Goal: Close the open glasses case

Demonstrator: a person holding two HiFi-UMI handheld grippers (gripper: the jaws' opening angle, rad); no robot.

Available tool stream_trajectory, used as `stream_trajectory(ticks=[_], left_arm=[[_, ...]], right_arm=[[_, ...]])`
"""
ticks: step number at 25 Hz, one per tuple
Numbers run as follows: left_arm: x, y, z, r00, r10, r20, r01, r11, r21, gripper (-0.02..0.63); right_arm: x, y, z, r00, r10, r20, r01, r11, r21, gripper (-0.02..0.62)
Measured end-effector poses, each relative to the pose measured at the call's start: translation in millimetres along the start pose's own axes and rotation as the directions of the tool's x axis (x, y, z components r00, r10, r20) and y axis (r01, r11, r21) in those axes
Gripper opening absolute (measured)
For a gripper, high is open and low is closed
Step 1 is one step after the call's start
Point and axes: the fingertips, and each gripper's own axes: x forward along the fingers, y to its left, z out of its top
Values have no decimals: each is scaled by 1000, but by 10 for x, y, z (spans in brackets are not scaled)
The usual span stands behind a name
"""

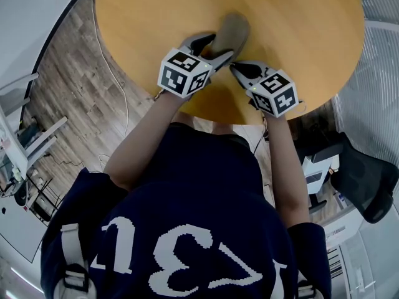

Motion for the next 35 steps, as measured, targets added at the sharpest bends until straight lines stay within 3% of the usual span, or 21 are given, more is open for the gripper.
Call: stream_trajectory(ticks=[7,11,21,25,27,32,34,35], left_arm=[[-3,-6,-3,1000,6,1,-6,1000,3,276],[3,-9,1,1000,12,4,-12,1000,2,276],[5,-6,-19,1000,21,-2,-21,999,31,276],[18,-10,-23,1000,29,-8,-29,999,46,275],[14,-18,-19,1000,29,-2,-29,999,42,275],[3,-15,-22,1000,28,-2,-28,999,40,276],[15,-18,-20,1000,27,1,-27,999,38,276],[18,-18,-19,1000,26,1,-26,999,38,276]], right_arm=[[3,43,4,999,-14,29,13,999,51,83],[7,1,1,997,-74,34,73,996,49,44],[-22,10,37,985,-170,10,170,977,-132,20],[-159,-262,80,964,-262,51,266,960,-90,19],[-243,-401,87,970,-240,46,242,969,-55,20],[-131,-164,0,999,-49,-4,49,999,-8,30],[-8,-73,-94,999,-4,-51,5,1000,15,163],[46,-40,-123,998,9,-69,-7,1000,19,169]])
